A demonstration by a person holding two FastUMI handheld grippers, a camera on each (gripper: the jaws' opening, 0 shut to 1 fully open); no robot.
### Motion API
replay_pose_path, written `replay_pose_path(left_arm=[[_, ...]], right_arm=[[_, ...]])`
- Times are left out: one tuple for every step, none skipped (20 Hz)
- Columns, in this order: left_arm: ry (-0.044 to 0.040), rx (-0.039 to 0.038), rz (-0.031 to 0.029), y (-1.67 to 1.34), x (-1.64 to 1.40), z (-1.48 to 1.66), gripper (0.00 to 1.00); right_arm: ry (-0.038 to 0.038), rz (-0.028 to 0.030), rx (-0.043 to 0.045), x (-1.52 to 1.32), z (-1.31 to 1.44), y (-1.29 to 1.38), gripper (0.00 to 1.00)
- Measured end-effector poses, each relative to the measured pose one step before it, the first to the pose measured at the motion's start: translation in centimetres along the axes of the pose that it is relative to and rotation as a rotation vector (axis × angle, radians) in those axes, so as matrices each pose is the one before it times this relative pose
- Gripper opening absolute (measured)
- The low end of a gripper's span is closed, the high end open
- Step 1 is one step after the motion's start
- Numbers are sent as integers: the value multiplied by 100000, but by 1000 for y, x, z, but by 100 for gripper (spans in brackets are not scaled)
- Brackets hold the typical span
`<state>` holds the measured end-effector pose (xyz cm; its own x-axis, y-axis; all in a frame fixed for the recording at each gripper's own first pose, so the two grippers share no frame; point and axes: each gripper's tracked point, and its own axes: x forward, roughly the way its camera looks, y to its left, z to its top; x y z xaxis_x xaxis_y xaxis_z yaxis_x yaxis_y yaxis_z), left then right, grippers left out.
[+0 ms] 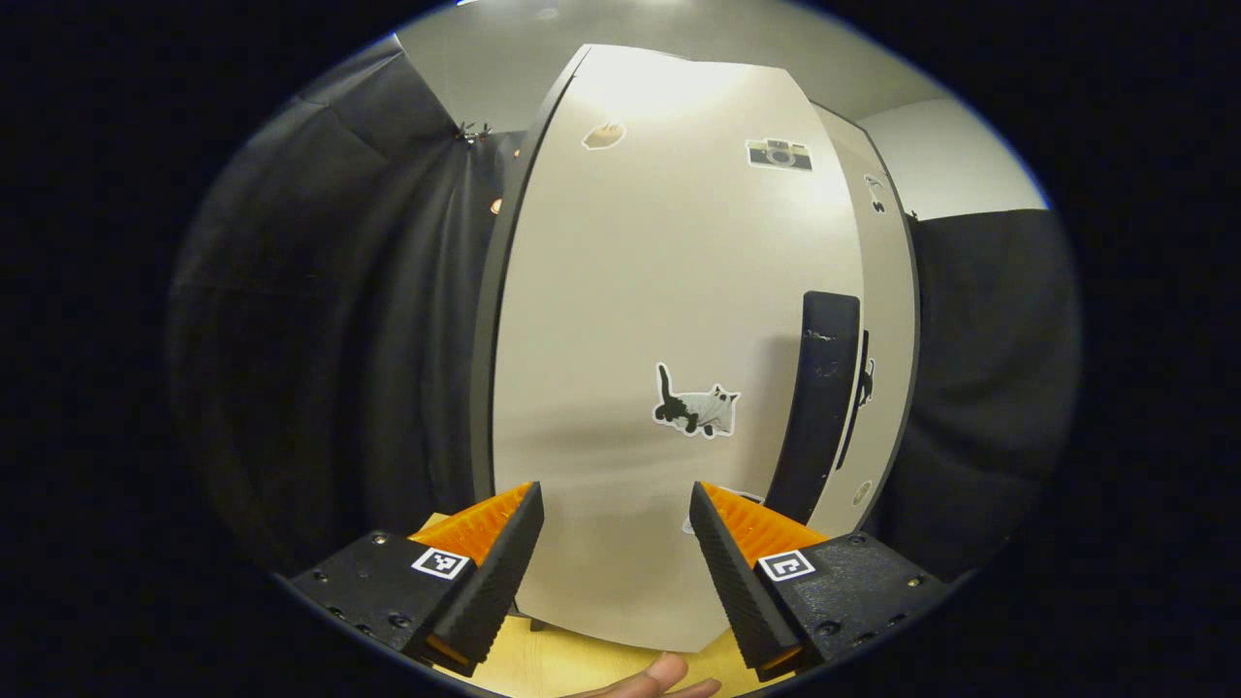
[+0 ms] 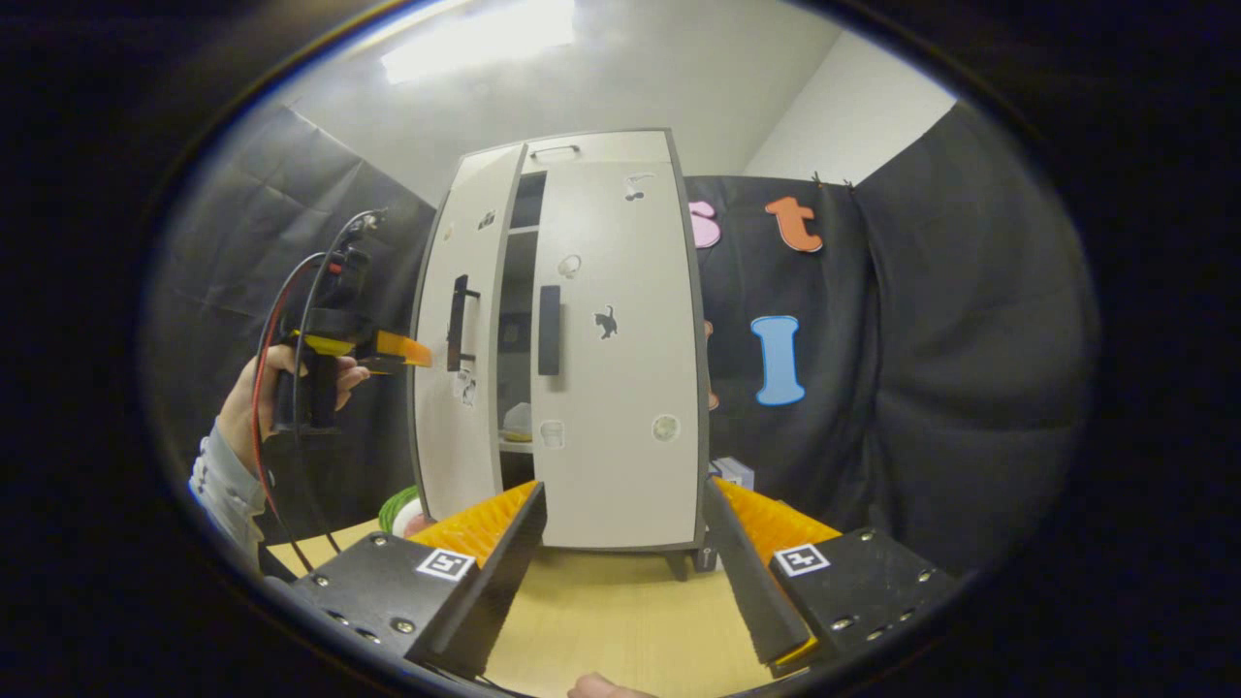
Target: Grab one shoe with the right hand and put it into the shoe cabinet, grab the other shoe with the left hand and put it into the shoe cabinet; then close the right door with the right hand and the left door with the left hand.
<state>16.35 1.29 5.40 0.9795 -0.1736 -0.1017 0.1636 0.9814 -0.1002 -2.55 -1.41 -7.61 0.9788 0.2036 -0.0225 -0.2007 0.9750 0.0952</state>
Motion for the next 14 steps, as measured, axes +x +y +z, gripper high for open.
replay_pose_path(left_arm=[[491, -1695, -1313, -241, -1279, -279, 93], [461, -361, -2856, -643, -1167, -76, 88], [119, 454, -1184, -335, -1261, -194, 93], [-1533, 1551, 334, -78, -943, 243, 93], [-1995, 2144, 1353, 26, -945, 282, 93], [-1808, 1955, 1599, 122, -953, 241, 93], [-495, 1741, 1583, 120, -859, -15, 92], [518, 1379, 2642, 286, -992, -331, 93], [3418, 902, 1479, 153, -936, -962, 93], [2973, -106, 169, -234, -818, -955, 93], [1253, -558, -1098, -441, -652, -522, 93], [-537, -362, -1070, -394, -693, -335, 93], [-133, -317, -325, -178, -735, -680, 93], [-857, -315, 282, -36, -721, -412, 93]], right_arm=[[-149, -173, 853, 126, 70, -48, 99], [-97, 69, 598, 2, -99, -5, 99], [76, 74, 547, 114, -9, 10, 96], [205, -279, 404, 19, -171, -78, 99], [261, -412, 249, 25, -150, -38, 96], [172, -271, 230, 60, -146, -57, 99], [129, -297, 445, 105, -88, -50, 96], [319, -29, 302, 52, -143, 75, 96], [288, 99, 87, 157, -43, 82, 96], [288, 33, -327, 89, -159, 48, 96], [329, -288, -756, 53, -77, -26, 96], [365, -607, -1048, -89, -86, -143, 94], [228, -590, -936, 40, -13, -196, 94], [-36, -382, -377, 39, -29, -98, 96]])
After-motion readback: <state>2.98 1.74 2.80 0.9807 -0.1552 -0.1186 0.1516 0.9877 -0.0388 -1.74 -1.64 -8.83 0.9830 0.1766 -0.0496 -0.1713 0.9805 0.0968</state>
